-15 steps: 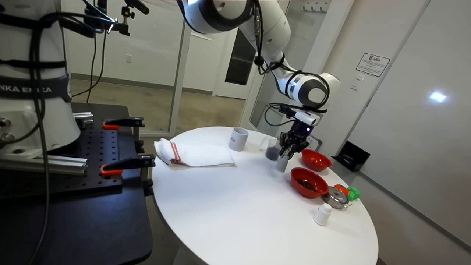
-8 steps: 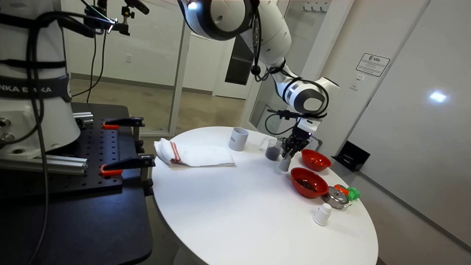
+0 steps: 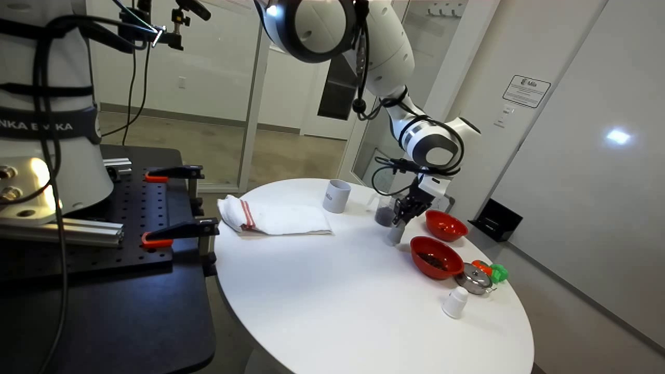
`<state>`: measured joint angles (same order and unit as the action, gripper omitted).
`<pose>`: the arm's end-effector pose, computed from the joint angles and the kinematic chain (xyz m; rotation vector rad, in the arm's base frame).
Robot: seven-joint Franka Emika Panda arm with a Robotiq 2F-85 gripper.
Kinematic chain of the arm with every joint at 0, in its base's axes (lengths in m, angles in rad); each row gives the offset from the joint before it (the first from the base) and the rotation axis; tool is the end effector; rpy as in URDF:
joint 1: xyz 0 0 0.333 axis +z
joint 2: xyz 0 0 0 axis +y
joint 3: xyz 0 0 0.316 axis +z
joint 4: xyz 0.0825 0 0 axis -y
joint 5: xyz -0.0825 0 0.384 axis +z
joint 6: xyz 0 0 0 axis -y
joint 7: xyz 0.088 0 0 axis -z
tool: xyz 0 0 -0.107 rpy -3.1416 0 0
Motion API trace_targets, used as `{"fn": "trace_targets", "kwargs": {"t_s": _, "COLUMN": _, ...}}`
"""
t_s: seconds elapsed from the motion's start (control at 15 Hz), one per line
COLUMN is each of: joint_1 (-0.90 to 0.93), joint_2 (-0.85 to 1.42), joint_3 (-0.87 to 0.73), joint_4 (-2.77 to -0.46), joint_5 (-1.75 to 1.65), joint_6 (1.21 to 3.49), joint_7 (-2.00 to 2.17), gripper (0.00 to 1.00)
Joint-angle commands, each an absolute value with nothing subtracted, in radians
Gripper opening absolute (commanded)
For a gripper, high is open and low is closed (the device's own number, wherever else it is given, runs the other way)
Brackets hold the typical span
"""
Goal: Pick up the grey salt cellar then set it down again
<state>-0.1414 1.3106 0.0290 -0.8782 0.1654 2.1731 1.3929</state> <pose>0.7689 -0.0898 0.0717 -2.0770 2.1853 0.1661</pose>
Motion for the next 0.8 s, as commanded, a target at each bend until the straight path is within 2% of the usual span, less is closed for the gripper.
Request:
{"fn": "trace_targets", "kwargs": {"t_s": 0.0, "joint_1": -0.128, "joint_2": 1.303, "joint_3": 0.009, "joint_4": -0.911, "joint_5": 0.153, "joint_6": 2.155, "joint_7": 1.424, "gripper": 0.1}}
{"fn": "trace_targets", "kwargs": {"t_s": 0.4, "joint_1": -0.113, "joint_2": 1.301, "joint_3": -0.01, "joint_4": -0.93, "joint_5": 0.143, "joint_6": 2.141, "joint_7": 1.419, "gripper": 0.1}}
{"fn": "trace_targets", "kwargs": {"t_s": 0.47, "joint_1": -0.112, "joint_2": 1.295, "joint_3": -0.012, "joint_4": -0.933, "joint_5": 0.142, "joint_6": 2.134, "joint_7": 1.418, "gripper": 0.6}}
{"fn": "trace_targets", "kwargs": {"t_s": 0.53, "joint_1": -0.109, "joint_2": 1.288, "joint_3": -0.019, "joint_4": -0.938, "joint_5": 0.14, "joint_6": 2.137, "joint_7": 1.421, "gripper": 0.62}}
{"fn": "trace_targets", "kwargs": {"t_s": 0.73, "joint_1": -0.101, "joint_2": 1.259, "joint_3": -0.038, "joint_4": -0.963, "joint_5": 0.135, "joint_6": 2.147, "joint_7": 1.427, "gripper": 0.82}}
